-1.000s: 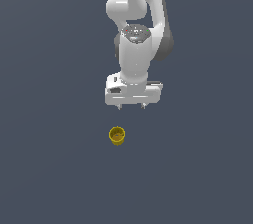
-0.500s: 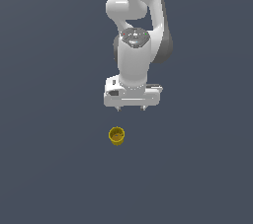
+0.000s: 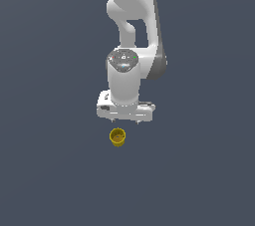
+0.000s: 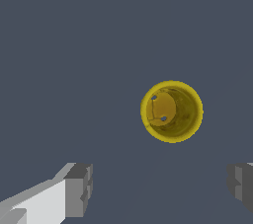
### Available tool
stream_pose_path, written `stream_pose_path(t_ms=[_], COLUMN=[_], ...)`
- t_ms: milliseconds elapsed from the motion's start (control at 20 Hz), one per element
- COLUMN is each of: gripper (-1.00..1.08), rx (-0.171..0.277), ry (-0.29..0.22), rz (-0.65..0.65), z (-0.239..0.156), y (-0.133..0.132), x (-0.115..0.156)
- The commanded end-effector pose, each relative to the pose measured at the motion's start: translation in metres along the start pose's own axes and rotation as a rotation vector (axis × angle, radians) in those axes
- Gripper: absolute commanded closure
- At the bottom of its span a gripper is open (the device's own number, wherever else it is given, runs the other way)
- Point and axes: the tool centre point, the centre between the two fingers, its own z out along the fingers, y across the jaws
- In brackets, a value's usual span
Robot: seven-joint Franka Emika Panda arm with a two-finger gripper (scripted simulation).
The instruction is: Pick up the object and move it to a goal position.
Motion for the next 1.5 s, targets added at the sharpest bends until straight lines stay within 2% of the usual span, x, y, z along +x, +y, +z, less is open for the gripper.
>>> stream_pose_path(t_ms=[0,550,900,1450], gripper=[-0.92,-0.92,-0.92,-0.92], rx=[0.000,-0.003,-0.003,-0.003], ry=[-0.007,-0.023,-0.024,-0.023], rz=[0.042,0.143,0.145,0.148], z=[0.013,0.046,0.050,0.097], y=[0.009,0.030,0.031,0.031], x=[0.010,0.031,0.031,0.029])
